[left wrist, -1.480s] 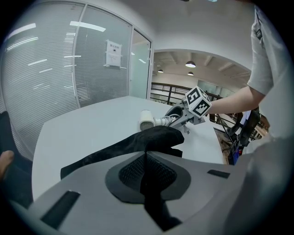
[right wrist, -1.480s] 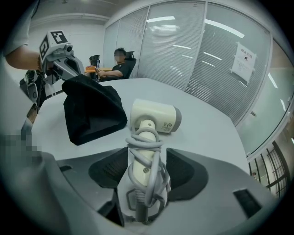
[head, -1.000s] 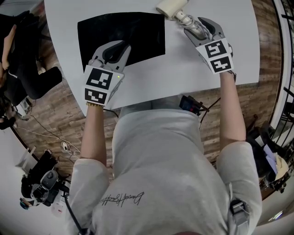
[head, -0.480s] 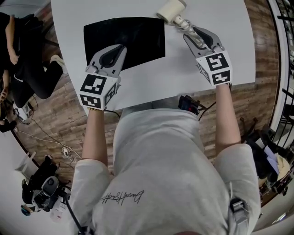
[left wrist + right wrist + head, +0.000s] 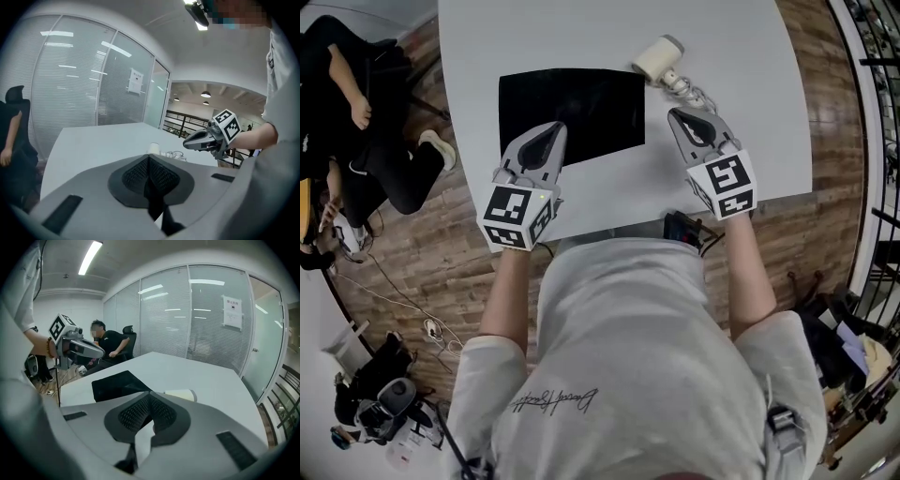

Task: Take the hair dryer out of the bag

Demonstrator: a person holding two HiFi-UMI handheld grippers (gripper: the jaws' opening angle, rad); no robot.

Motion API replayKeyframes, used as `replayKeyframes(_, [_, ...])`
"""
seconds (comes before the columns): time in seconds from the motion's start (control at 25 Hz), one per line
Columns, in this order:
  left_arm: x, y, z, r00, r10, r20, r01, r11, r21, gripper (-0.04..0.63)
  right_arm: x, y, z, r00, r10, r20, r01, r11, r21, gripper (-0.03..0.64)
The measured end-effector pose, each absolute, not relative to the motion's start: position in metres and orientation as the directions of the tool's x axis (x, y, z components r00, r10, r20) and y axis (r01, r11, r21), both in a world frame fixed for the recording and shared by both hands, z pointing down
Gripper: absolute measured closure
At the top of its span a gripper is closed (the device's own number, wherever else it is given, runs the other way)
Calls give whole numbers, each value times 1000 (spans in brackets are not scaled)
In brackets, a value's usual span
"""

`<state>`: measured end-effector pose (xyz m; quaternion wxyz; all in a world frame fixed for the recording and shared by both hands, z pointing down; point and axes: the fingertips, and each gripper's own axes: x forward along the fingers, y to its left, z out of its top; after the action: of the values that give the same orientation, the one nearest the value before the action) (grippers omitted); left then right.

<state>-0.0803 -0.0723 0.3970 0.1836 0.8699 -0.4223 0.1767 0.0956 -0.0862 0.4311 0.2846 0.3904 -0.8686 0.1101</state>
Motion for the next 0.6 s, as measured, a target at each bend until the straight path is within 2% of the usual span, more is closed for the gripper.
replayKeyframes(0.28, [-91, -70, 374, 562, -713, 419, -819, -552, 159, 583, 61, -74, 391, -616, -604, 506, -690, 723, 23, 592])
replayKeyframes(0.48, [-86, -58, 367, 557, -727, 403, -827, -529, 188, 583, 46, -68, 375, -682, -567, 463, -676, 729, -104, 592])
replayKeyframes(0.6, [-86, -55, 365, 555, -732, 395, -829, -524, 195, 583, 37, -67, 367, -697, -565, 441, -667, 737, -109, 592])
